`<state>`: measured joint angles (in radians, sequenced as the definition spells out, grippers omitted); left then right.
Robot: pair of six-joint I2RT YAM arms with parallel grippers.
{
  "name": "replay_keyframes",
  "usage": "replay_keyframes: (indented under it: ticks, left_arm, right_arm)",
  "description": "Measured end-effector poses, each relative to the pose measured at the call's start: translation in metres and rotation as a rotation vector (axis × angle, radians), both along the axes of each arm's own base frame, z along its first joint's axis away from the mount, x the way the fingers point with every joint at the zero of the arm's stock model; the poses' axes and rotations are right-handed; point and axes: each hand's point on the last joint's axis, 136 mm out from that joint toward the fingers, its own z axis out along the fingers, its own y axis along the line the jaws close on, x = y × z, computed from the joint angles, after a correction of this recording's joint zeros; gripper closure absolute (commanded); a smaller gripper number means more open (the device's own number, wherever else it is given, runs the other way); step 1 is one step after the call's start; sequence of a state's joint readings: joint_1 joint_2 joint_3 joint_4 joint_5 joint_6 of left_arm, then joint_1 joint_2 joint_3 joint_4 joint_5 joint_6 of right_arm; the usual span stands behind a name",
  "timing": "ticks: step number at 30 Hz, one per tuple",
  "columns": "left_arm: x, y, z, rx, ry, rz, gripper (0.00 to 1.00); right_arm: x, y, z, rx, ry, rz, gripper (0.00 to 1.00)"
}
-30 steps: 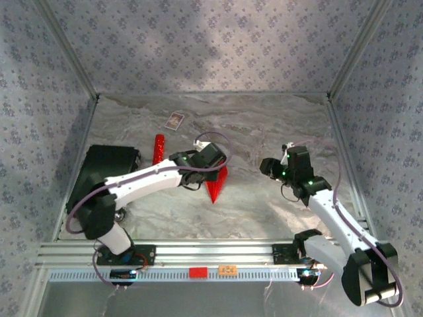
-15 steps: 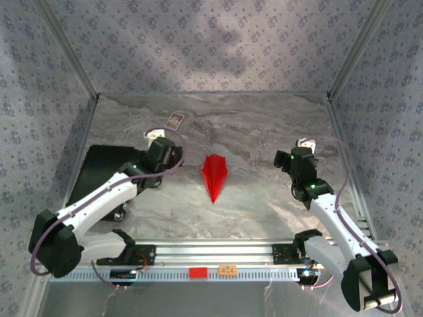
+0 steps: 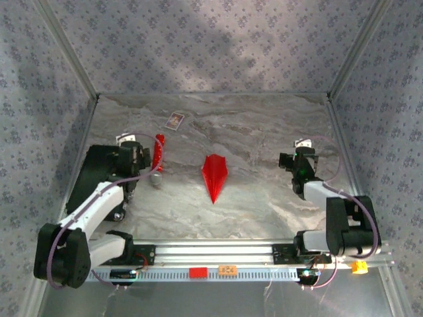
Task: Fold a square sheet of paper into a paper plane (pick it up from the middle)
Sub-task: Reset both arms
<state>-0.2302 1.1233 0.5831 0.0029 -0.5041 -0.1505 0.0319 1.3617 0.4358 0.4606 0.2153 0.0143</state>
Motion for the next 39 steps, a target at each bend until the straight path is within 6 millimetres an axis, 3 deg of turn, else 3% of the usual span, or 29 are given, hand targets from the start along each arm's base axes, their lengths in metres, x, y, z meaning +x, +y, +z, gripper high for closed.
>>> replay_keyframes:
  ticks: [4, 8, 10, 14, 20, 39]
  left_arm:
    - [0.012, 0.014, -0.014, 0.009, 0.005, 0.001, 0.0]
    - [0.026, 0.008, -0.024, 0.005, -0.028, -0.056, 0.0]
    - [0.03, 0.001, -0.03, 0.003, -0.039, -0.106, 0.0]
    - [0.038, -0.004, -0.039, -0.006, -0.068, -0.168, 0.0]
    - [0.049, 0.01, -0.061, -0.065, -0.104, -0.189, 0.0]
    - [0.056, 0.014, -0.056, -0.107, -0.175, -0.181, 0.0]
  right_arm:
    - [0.013, 0.006, 0.0, 0.017, -0.043, 0.069, 0.1]
    - [0.012, 0.014, -0.014, 0.03, -0.08, 0.134, 0.1]
    - [0.007, 0.016, -0.023, 0.037, -0.059, 0.145, 0.01]
    - [0.012, 0.012, -0.016, 0.033, -0.081, 0.128, 0.01]
    - [0.015, 0.008, -0.012, 0.029, -0.1, 0.111, 0.01]
    - [0.015, 0.007, -0.011, 0.027, -0.1, 0.108, 0.01]
